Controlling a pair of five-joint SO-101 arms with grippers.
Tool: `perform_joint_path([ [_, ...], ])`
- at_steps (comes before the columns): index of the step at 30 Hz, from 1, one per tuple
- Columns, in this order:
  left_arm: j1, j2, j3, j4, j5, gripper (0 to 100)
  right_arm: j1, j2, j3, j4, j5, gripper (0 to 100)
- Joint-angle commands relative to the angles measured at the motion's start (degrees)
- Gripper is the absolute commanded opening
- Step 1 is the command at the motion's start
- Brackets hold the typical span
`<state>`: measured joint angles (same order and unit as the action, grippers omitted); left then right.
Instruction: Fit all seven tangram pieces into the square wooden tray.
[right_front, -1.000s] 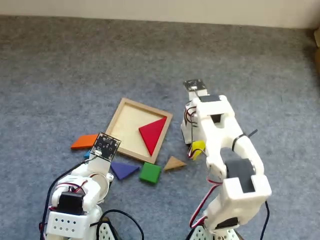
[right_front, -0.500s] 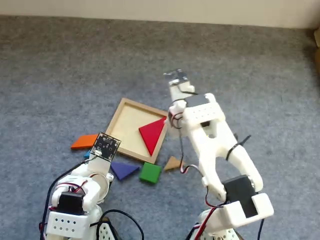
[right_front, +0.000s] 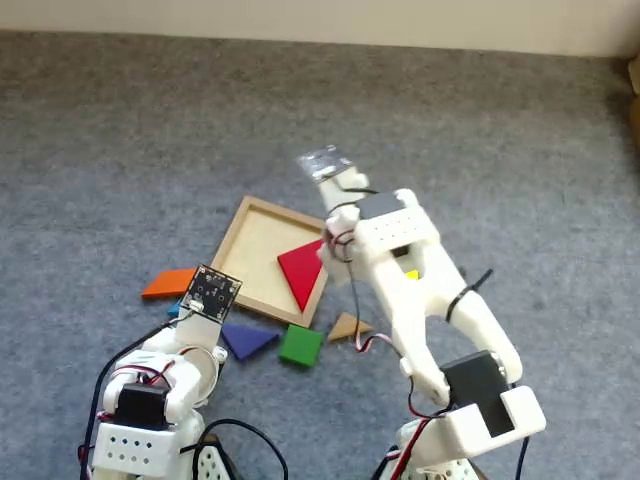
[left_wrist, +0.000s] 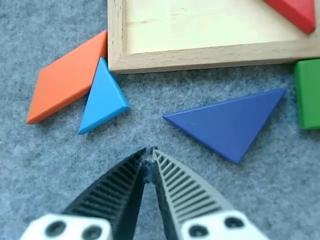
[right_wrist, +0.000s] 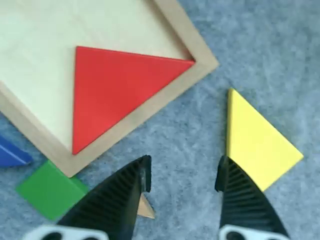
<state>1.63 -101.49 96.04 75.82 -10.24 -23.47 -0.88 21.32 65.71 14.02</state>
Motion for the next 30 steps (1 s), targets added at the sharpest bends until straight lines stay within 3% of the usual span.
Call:
perform_joint_path([
  [1,-0.31,-2.86,1.10,0.09,0.26,1,4.79,-2.77,-1.45,-1.01,0.79,31.2],
  [5,-0.31,-2.86,1.10,0.09,0.26,1,6.37,-2.15,-1.63,-1.27,0.97,37.2],
  [12,-0.31,-2.86,1.10,0.09,0.26,1,7.69,11.30,-10.68,-1.36,1.14,37.2],
  [15,-0.31,-2.86,1.10,0.09,0.26,1,9.10,16.13,-14.37,-1.27,4.84,37.2],
  [30,-0.31,-2.86,1.10,0.09,0.26,1,9.63,23.87,-16.22,-1.36,10.20,37.2],
])
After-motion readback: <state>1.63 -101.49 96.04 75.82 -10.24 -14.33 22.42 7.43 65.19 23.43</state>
